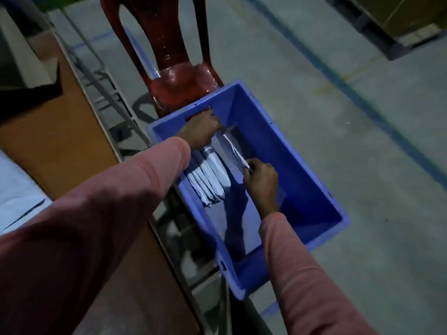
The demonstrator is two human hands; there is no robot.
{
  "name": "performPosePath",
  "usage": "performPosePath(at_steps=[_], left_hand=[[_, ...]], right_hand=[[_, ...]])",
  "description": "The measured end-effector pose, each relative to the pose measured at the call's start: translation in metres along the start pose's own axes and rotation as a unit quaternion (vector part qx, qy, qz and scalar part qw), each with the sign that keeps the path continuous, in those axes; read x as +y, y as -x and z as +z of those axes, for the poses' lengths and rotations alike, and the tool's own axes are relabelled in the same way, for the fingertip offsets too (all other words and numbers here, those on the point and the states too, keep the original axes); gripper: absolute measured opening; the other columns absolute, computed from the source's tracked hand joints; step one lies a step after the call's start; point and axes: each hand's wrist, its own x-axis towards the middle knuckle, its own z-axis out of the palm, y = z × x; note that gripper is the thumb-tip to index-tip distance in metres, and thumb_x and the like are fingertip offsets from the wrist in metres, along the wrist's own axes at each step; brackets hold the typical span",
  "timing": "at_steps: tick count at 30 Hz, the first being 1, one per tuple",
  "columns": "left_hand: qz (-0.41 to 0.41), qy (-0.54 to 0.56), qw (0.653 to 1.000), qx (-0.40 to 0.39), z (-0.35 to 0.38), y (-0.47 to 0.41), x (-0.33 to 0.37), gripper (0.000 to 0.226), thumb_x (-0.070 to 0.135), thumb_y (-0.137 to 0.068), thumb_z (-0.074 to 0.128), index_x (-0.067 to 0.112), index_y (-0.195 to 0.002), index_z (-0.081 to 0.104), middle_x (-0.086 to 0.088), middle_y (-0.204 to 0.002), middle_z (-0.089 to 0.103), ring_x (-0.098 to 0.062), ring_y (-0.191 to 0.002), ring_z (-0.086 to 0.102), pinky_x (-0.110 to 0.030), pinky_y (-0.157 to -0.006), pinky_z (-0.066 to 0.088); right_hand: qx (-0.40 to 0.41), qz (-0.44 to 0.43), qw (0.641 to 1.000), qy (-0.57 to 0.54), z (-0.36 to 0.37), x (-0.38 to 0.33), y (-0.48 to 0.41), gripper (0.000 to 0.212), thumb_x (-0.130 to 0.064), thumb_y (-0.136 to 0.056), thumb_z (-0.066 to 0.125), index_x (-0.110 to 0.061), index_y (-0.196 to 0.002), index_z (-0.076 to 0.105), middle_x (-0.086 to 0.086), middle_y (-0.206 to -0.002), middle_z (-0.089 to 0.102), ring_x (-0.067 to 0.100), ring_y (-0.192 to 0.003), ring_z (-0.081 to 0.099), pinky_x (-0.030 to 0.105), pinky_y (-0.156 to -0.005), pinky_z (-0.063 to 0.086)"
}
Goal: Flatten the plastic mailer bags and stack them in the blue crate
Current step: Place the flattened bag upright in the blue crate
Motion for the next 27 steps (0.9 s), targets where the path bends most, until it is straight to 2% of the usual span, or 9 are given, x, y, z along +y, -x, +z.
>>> performPosePath(at_steps=[2, 4, 8, 14, 16, 20, 22, 25, 27], left_hand=[[0.028, -0.009, 0.999, -0.026, 0.026, -0.006, 0.001, 0.056, -0.008, -0.064, 0.074, 0.008, -0.117, 0.075, -0.015, -0.116, 0.074, -0.042, -0.108, 0.062, -0.05, -0.085, 0.054], [0.031, -0.012, 0.997, -0.07, 0.044, -0.009, 0.007, 0.058, 0.005, -0.082, 0.071, 0.017, -0.138, 0.065, -0.012, -0.143, 0.062, -0.039, -0.13, 0.054, -0.05, -0.102, 0.045], [0.021, -0.056, 0.982, -0.182, 0.08, -0.01, 0.007, 0.047, 0.036, -0.11, 0.041, 0.035, -0.157, 0.04, -0.004, -0.169, 0.028, -0.03, -0.157, 0.021, -0.042, -0.125, 0.014], [0.02, -0.085, 0.965, -0.246, 0.097, -0.011, -0.009, 0.058, 0.031, -0.104, 0.052, 0.036, -0.159, 0.035, -0.008, -0.17, 0.024, -0.028, -0.159, 0.016, -0.043, -0.128, 0.013], [0.03, -0.112, 0.962, -0.248, 0.091, -0.012, -0.005, 0.054, 0.038, -0.107, 0.041, 0.035, -0.161, 0.031, -0.006, -0.171, 0.02, -0.027, -0.159, 0.013, -0.045, -0.129, 0.008], [0.03, -0.104, 0.959, -0.26, 0.085, -0.017, 0.006, 0.051, 0.043, -0.11, 0.024, 0.042, -0.161, 0.027, -0.003, -0.173, 0.016, -0.027, -0.161, 0.004, -0.051, -0.129, -0.004], [0.036, -0.121, 0.955, -0.269, 0.091, -0.018, 0.005, 0.052, 0.043, -0.109, 0.016, 0.042, -0.16, 0.03, -0.002, -0.17, 0.027, -0.029, -0.16, 0.012, -0.055, -0.128, -0.002], [0.059, -0.153, 0.954, -0.25, 0.097, -0.017, 0.002, 0.068, 0.045, -0.101, 0.001, 0.036, -0.155, 0.042, -0.004, -0.155, 0.048, -0.03, -0.151, 0.032, -0.06, -0.126, 0.006], [0.059, -0.164, 0.956, -0.236, 0.099, -0.016, 0.002, 0.063, 0.046, -0.104, 0.006, 0.036, -0.151, 0.046, -0.003, -0.149, 0.052, -0.029, -0.146, 0.038, -0.059, -0.124, 0.012]], right_hand=[[-0.009, 0.005, 1.0, -0.01, 0.025, 0.005, -0.01, 0.022, -0.015, -0.084, 0.069, -0.017, -0.104, 0.075, 0.019, -0.088, 0.073, 0.042, -0.091, 0.065, 0.044, -0.075, 0.053], [-0.025, 0.007, 0.999, -0.02, 0.045, 0.009, -0.016, 0.022, -0.012, -0.084, 0.068, -0.015, -0.105, 0.074, 0.02, -0.089, 0.072, 0.042, -0.094, 0.064, 0.046, -0.077, 0.053], [-0.069, -0.02, 0.997, -0.027, 0.073, 0.019, -0.022, 0.023, -0.01, -0.087, 0.065, -0.013, -0.108, 0.073, 0.017, -0.094, 0.073, 0.041, -0.096, 0.062, 0.044, -0.078, 0.053], [-0.109, -0.078, 0.989, -0.061, 0.09, 0.045, -0.02, 0.033, -0.035, -0.098, 0.063, -0.007, -0.111, 0.075, 0.016, -0.093, 0.073, 0.039, -0.093, 0.064, 0.039, -0.079, 0.05], [-0.147, -0.071, 0.982, -0.097, 0.092, 0.046, -0.023, 0.047, -0.049, -0.104, 0.049, -0.008, -0.101, 0.072, 0.011, -0.091, 0.072, 0.034, -0.093, 0.064, 0.035, -0.08, 0.046], [-0.226, 0.039, 0.949, -0.214, 0.091, 0.038, -0.028, 0.05, -0.051, -0.109, 0.037, -0.02, -0.143, 0.058, -0.004, -0.147, 0.057, 0.01, -0.135, 0.05, 0.031, -0.116, 0.036], [-0.242, 0.057, 0.93, -0.269, 0.091, 0.03, -0.028, 0.048, -0.045, -0.11, 0.037, -0.021, -0.149, 0.051, -0.007, -0.148, 0.053, 0.005, -0.134, 0.046, 0.026, -0.116, 0.032], [-0.257, 0.057, 0.923, -0.282, 0.101, 0.026, -0.028, 0.05, -0.052, -0.109, 0.034, -0.028, -0.15, 0.048, -0.008, -0.152, 0.051, 0.009, -0.138, 0.046, 0.033, -0.12, 0.032], [-0.264, 0.054, 0.928, -0.257, 0.108, 0.029, -0.03, 0.051, -0.059, -0.106, 0.032, -0.035, -0.149, 0.046, -0.009, -0.152, 0.05, 0.013, -0.139, 0.045, 0.037, -0.12, 0.032]])
